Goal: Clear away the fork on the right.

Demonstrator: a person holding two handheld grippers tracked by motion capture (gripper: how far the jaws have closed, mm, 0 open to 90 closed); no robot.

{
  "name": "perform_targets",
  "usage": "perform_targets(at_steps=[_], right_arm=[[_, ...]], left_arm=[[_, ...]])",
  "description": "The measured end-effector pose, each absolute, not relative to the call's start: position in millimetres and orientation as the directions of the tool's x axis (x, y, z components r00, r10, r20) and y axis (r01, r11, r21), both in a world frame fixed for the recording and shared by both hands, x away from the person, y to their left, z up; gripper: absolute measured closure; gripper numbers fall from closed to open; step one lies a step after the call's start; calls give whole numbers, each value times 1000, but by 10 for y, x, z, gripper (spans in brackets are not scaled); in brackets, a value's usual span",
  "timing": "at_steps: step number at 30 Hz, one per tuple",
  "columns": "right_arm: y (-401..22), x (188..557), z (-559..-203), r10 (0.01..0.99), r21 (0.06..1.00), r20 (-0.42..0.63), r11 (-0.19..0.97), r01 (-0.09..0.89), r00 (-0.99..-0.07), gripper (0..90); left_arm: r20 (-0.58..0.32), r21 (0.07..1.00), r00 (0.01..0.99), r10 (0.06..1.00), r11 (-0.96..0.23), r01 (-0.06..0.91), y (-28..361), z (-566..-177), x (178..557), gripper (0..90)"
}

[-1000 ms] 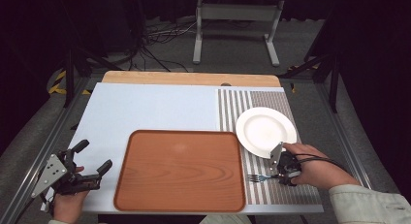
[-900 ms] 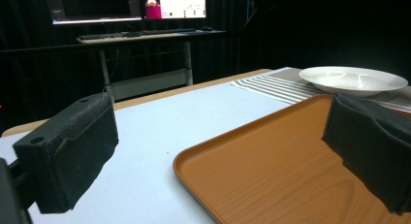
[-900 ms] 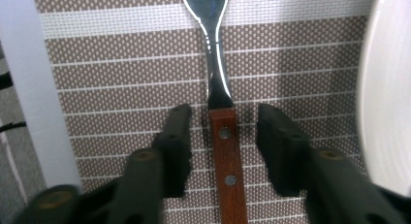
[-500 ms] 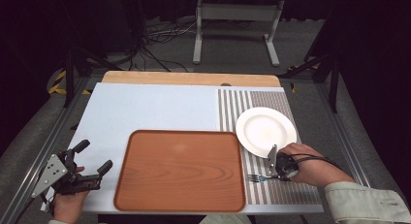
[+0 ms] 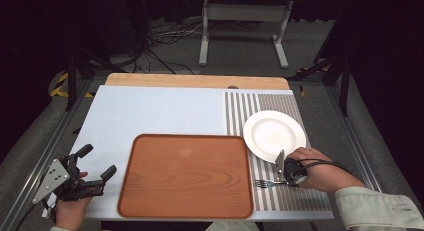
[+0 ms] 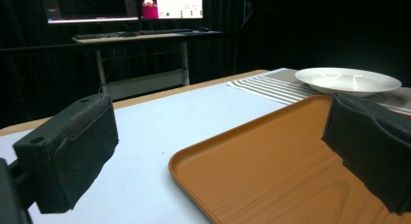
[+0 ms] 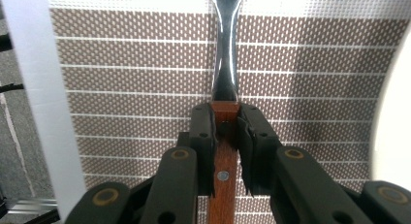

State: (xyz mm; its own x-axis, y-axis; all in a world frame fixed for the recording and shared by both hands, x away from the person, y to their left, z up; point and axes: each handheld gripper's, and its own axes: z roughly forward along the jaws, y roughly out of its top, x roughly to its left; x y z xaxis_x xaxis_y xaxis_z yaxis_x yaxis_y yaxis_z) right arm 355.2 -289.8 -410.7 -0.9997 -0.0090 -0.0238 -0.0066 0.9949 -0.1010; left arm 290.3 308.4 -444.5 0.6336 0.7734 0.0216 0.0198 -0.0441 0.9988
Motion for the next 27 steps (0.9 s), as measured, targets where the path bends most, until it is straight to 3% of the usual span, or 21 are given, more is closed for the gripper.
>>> perform_targets(at_steps=[16,27], right_arm=[[-2799,3574,-3659,11,-69,-94,997,18,-996,778],[-2750,3599,-3421,68,3,-129,998,68,-989,778]], left_arm=[[22,999,633,774,-40,14,3099,-4435,2897,2],[25,999,632,774,-41,11,3099,-4434,2898,2]])
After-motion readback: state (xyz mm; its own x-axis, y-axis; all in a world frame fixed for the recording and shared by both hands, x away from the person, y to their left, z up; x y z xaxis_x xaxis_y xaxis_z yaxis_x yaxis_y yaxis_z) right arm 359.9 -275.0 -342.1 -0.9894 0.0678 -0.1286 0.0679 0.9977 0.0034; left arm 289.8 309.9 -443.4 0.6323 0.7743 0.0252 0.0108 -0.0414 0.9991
